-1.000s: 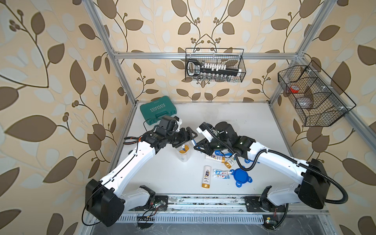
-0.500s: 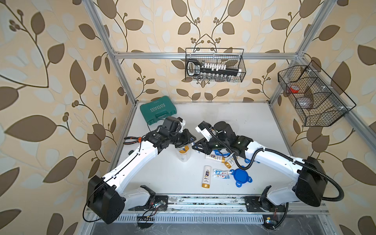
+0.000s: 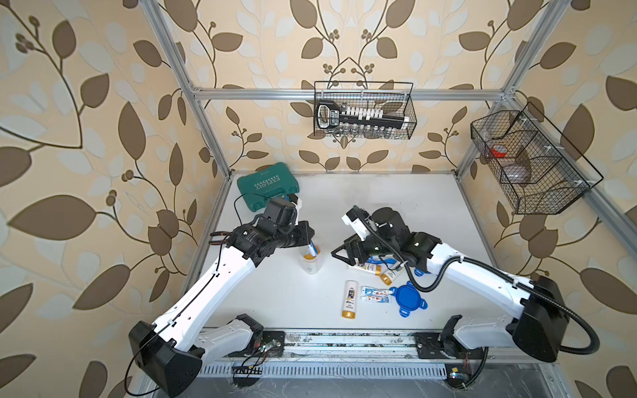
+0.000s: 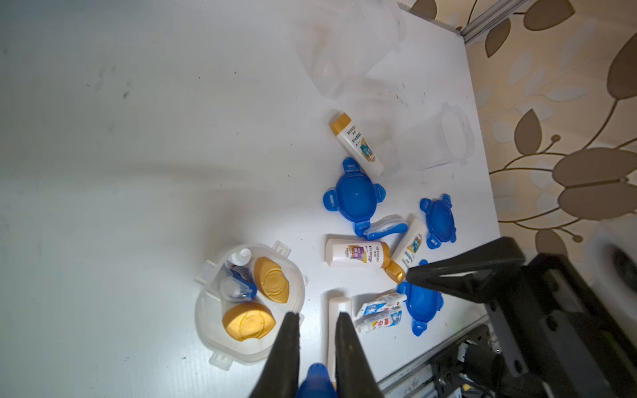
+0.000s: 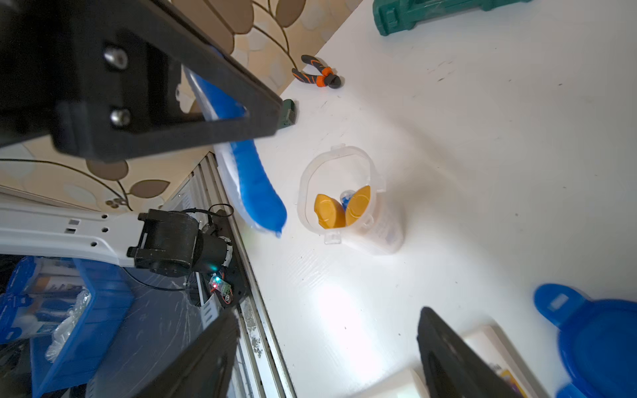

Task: Pack away toiletry kits
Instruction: Place the toiletry item into the container.

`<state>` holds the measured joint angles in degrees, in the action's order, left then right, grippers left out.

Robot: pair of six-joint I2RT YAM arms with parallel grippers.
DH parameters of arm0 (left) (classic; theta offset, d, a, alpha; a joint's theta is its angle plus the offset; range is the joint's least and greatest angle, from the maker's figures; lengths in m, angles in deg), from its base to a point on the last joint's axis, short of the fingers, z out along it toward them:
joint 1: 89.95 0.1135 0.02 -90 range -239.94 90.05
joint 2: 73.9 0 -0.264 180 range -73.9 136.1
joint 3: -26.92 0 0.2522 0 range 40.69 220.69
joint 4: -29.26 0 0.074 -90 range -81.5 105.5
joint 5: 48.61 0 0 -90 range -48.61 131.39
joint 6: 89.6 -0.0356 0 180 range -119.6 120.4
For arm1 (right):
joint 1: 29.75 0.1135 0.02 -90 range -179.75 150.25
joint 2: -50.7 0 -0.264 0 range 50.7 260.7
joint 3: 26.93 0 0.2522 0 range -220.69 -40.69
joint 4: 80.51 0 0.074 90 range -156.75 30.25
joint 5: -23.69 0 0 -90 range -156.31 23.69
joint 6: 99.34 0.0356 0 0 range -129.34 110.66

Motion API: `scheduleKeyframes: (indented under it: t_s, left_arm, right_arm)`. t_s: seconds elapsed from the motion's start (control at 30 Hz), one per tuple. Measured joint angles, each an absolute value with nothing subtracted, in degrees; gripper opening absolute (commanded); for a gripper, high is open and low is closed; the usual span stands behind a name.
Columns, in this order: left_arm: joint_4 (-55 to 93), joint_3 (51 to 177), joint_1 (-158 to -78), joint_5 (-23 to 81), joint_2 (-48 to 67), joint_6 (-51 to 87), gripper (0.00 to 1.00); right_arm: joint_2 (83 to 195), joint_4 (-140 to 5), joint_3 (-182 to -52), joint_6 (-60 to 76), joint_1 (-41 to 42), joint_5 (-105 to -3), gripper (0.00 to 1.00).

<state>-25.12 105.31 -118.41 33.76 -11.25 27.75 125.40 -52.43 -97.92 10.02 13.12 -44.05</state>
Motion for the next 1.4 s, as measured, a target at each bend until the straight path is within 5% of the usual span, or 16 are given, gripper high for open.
scheduleKeyframes:
  t_s: [1.03,1.4]
  left_arm:
    - [-9.0,92.9,-126.2,57.1,-3.3,14.1,0.00]
    - [-6.8,91.9,-126.7,56.8,-2.5,15.2,0.33]
  right_arm:
    - [120.9,-46.7,-95.5,12.3,10.2,-47.9,0.86]
    - [120.9,-45.9,-96.1,12.3,6.9,-48.4,0.86]
